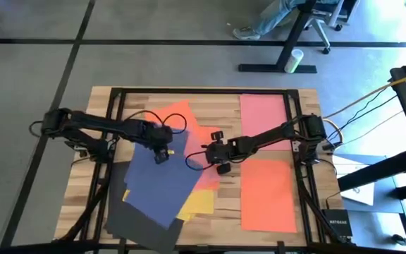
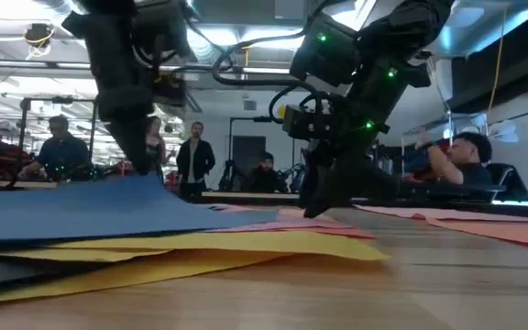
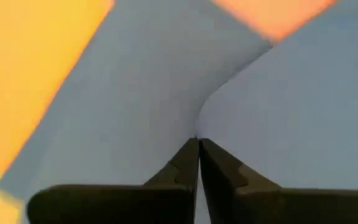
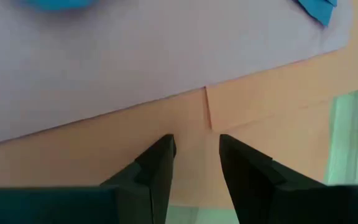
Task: Organize paper
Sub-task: Put the orange paper to the bottom right of the table
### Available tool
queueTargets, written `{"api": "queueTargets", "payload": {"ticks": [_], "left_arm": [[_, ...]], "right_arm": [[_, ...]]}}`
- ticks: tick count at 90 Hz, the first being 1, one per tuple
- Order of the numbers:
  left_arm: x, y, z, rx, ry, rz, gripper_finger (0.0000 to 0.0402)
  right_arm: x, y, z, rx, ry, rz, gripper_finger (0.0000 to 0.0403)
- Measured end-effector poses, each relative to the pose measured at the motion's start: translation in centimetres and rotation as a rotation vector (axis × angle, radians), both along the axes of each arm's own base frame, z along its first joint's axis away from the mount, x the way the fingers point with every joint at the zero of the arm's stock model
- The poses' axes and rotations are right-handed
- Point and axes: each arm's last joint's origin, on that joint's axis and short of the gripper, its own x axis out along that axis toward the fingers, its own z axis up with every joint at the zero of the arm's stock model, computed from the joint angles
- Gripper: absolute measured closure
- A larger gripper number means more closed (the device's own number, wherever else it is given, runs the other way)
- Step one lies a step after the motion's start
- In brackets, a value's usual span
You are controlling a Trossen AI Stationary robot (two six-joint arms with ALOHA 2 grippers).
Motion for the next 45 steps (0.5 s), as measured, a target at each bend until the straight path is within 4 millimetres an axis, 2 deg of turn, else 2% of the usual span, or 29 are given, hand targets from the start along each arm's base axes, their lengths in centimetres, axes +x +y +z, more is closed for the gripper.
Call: {"api": "queueTargets", "payload": {"ticks": [13, 45], "left_arm": [[-0.8, 0.6, 0.0, 0.056, 0.063, 0.068, 0.0401], [-1.1, 1.9, 0.0, 0.135, 0.063, 0.206, 0.0401]], "right_arm": [[0.0, 0.0, 0.0, 0.000, 0.001, 0.000, 0.0281], [0.0, 0.0, 0.0, 0.000, 0.002, 0.000, 0.0281]]}}
